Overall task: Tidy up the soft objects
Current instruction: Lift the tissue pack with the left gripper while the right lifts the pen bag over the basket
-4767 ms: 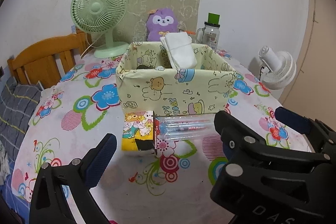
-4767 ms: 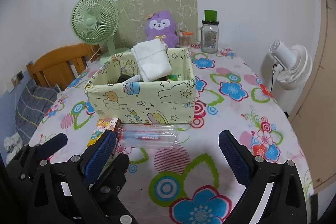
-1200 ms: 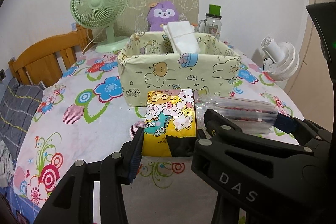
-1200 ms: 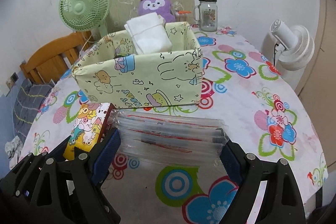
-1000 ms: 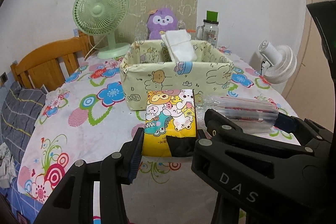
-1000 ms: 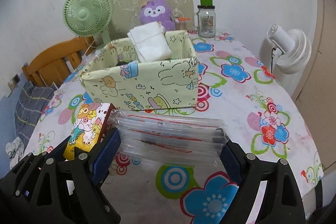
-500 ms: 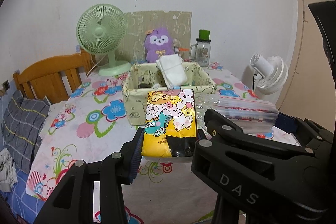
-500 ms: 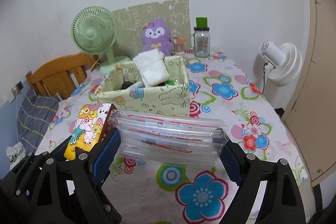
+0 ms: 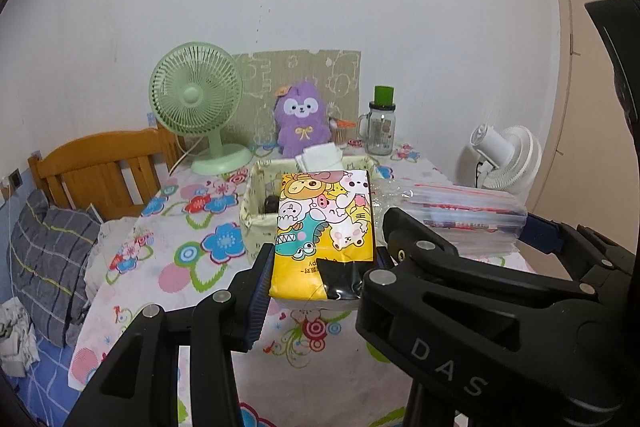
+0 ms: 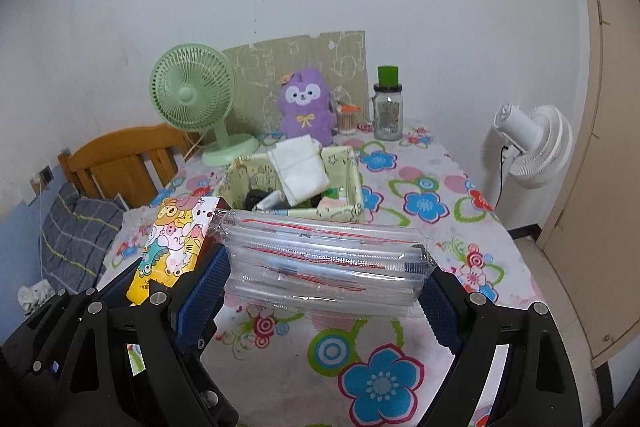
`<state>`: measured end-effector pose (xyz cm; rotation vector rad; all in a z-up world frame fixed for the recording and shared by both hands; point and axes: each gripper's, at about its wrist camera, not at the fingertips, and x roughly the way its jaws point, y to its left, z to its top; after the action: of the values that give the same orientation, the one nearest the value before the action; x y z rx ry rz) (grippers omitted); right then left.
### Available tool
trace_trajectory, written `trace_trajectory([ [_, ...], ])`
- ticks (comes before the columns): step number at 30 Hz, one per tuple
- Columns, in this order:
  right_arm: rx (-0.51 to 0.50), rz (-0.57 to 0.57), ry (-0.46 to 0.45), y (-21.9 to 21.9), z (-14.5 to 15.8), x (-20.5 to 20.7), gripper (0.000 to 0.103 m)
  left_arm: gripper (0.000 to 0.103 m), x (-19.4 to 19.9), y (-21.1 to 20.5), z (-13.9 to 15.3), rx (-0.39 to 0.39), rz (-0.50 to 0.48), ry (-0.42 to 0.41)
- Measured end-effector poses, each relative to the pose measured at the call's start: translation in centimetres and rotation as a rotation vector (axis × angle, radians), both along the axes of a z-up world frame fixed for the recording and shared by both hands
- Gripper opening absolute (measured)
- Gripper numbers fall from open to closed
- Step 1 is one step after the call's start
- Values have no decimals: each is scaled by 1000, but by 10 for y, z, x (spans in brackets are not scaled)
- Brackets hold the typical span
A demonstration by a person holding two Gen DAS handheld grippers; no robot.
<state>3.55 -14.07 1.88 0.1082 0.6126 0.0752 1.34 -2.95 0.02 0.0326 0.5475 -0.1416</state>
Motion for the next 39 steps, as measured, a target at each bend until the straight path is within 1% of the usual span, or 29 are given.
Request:
trace_trajectory([
  [6,-9,-7,-11,-1,10,5,90,49,5,-2,8,-3,-9,-10],
  [14,-7,-6,-17,-3,16,22,90,49,24,-3,15,2,-11,-14],
  [22,-10,2,-14,1,21,55,90,50,52,0,18,1,-3,-12],
  [39,-28,-12,15,4,12,127,90,50,122,5,9,-31,-19,17],
])
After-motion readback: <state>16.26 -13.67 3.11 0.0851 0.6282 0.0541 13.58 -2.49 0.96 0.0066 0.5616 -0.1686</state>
